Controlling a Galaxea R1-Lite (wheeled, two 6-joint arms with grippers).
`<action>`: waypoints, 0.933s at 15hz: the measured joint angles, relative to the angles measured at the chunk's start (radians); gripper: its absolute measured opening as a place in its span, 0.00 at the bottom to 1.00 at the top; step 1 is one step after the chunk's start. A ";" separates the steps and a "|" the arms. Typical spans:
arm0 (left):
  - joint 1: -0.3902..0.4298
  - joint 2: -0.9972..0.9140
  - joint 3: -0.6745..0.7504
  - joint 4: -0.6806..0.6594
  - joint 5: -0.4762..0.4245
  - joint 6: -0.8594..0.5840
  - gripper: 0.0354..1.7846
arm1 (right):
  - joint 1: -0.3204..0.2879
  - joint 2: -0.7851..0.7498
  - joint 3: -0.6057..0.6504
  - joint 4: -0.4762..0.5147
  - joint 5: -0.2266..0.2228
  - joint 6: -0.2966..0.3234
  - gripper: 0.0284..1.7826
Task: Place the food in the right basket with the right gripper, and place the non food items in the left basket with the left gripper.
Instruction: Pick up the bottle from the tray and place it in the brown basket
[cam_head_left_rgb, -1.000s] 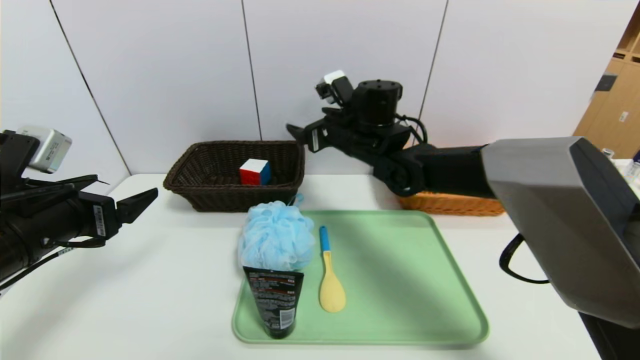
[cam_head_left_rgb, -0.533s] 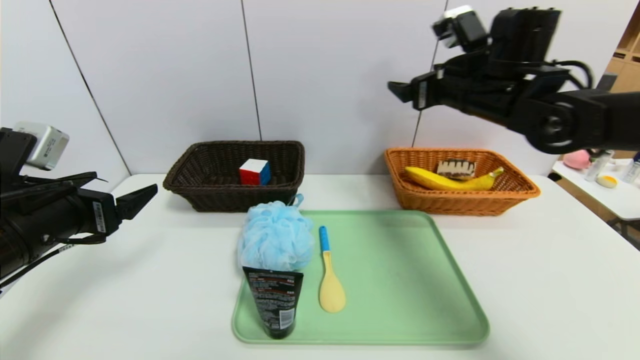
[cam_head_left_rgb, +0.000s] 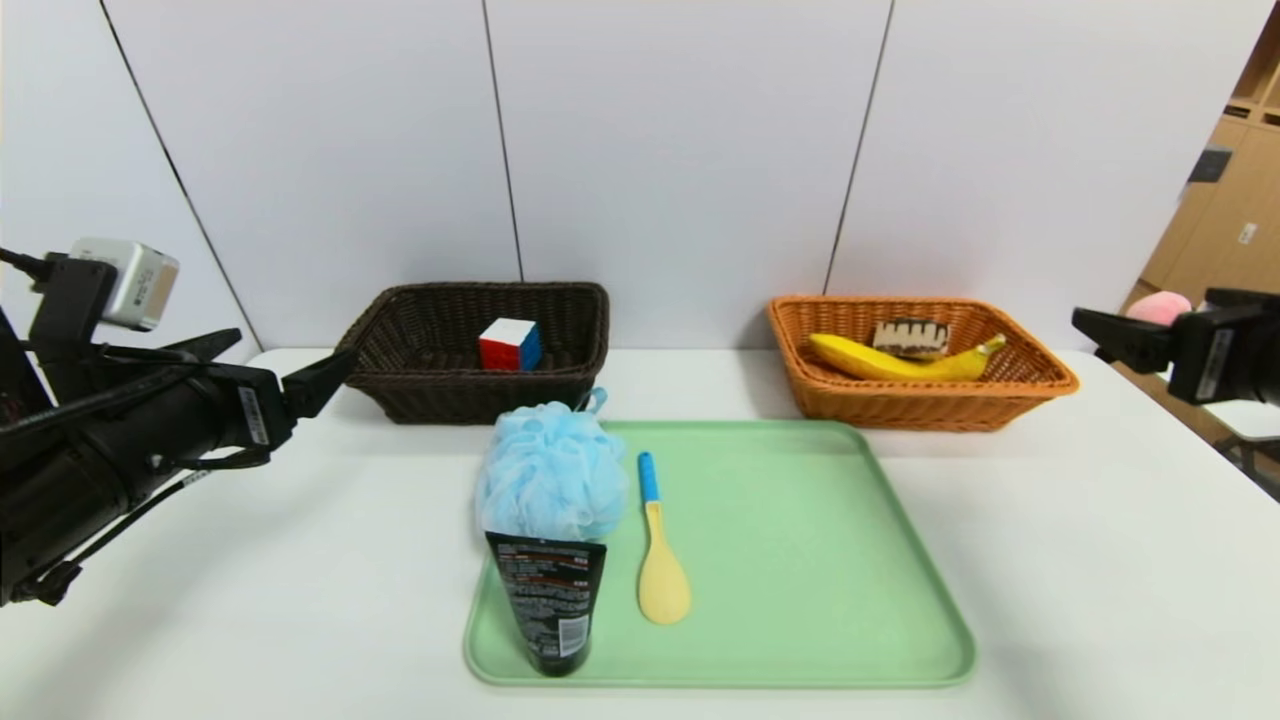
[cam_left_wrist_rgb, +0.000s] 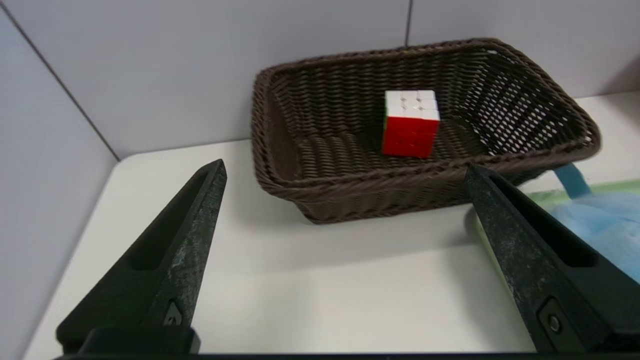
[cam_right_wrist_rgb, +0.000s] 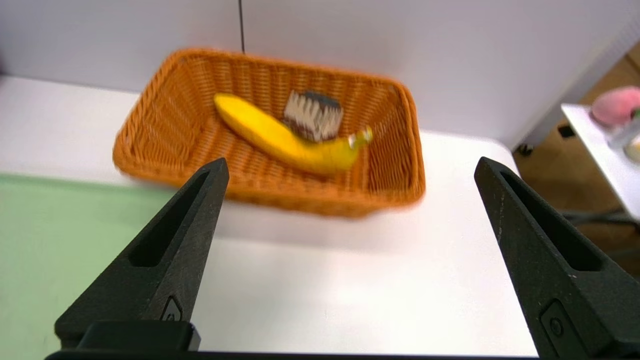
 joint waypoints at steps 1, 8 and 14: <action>-0.043 0.001 0.014 -0.003 0.029 -0.021 0.94 | -0.012 -0.053 0.061 -0.001 0.000 0.013 0.95; -0.374 -0.161 0.129 0.134 0.033 -0.068 0.94 | -0.026 -0.174 0.204 -0.004 0.002 0.067 0.95; -0.402 -0.476 0.200 0.505 -0.486 -0.072 0.94 | -0.026 -0.216 0.257 -0.002 0.015 0.061 0.95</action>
